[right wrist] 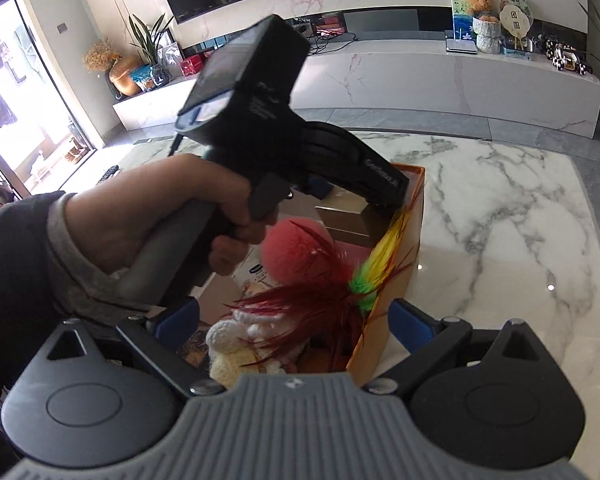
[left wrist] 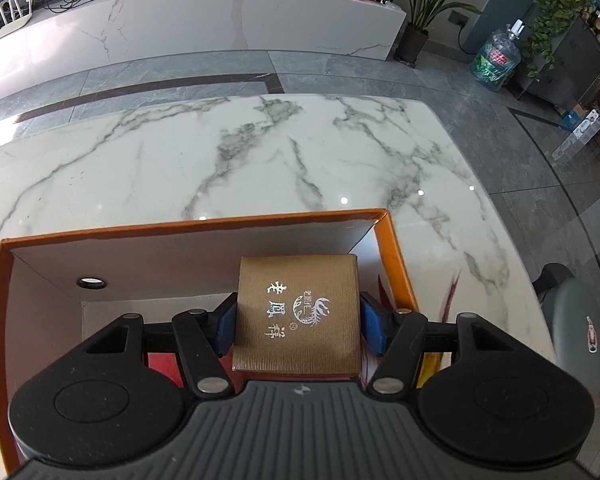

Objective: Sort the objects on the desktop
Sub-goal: 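Lower the brown gift box into the orange box and open the left tool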

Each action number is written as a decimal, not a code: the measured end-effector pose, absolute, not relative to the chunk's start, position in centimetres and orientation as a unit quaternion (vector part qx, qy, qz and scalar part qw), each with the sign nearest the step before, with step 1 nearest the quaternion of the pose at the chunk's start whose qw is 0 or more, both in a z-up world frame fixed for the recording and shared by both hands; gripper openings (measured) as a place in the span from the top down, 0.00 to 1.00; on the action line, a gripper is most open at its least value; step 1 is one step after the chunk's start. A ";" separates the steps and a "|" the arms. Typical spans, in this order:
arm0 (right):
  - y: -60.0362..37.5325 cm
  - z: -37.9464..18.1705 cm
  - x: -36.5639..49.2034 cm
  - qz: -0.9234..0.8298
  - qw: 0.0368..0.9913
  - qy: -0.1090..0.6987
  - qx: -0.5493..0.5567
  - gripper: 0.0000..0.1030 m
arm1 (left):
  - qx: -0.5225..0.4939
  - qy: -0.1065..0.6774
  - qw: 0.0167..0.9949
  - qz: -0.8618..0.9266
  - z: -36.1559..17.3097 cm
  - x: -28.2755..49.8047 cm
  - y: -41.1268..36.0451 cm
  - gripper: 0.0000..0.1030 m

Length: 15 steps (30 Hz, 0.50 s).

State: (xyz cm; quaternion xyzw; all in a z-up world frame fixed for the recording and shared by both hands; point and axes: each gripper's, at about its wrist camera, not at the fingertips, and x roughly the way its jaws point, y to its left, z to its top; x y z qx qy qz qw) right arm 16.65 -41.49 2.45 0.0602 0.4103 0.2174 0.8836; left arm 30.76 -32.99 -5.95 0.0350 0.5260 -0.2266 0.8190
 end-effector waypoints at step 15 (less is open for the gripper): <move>-42.4 2.2 16.1 0.221 0.879 0.408 0.105 0.02 | 0.010 0.516 0.825 -0.230 -6.9 31.3 -32.0 0.26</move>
